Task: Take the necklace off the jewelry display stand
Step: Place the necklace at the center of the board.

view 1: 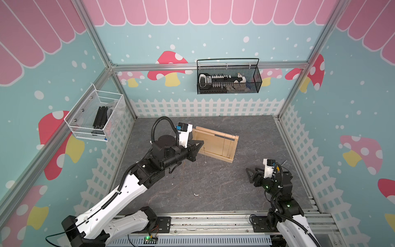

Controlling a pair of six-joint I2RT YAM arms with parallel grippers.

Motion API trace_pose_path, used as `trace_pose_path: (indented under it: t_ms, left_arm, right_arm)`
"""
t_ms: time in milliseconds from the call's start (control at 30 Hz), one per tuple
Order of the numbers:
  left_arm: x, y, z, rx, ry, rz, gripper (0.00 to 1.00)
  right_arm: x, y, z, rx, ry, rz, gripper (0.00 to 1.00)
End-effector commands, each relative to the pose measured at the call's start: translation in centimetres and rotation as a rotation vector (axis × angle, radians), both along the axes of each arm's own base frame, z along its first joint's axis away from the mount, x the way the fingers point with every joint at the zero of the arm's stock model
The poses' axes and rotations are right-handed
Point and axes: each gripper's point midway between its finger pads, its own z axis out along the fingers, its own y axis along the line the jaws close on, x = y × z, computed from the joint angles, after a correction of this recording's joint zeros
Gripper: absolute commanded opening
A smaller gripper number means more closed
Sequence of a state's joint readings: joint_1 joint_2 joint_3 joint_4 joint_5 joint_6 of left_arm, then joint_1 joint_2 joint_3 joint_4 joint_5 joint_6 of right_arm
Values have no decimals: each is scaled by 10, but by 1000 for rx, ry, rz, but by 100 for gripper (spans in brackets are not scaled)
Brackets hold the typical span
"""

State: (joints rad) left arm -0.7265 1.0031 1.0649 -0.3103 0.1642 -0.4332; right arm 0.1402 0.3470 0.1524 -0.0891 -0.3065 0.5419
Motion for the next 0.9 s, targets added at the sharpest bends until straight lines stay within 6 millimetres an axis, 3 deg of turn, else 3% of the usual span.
trace_pose_path:
  t_ms: [0, 267, 433, 600, 867]
  left_arm:
    - [-31, -7, -17, -1, 91, -98, 0]
    - [-90, -31, -34, -7, 155, -320, 0]
    - [-120, -39, -44, 12, 156, -370, 0]
    - [-136, -42, -54, 25, 154, -390, 0]
    - [-147, -52, -69, 62, 156, -404, 0]
  right_arm:
    - [0, 2, 3, 1, -22, 11, 70]
    - [-1, 2, 3, 0, -23, 8, 71]
    - [-1, 2, 4, 1, -25, 12, 71]
    - [-2, 2, 4, 3, -27, 12, 71]
    - [-3, 2, 4, 4, -31, 11, 71]
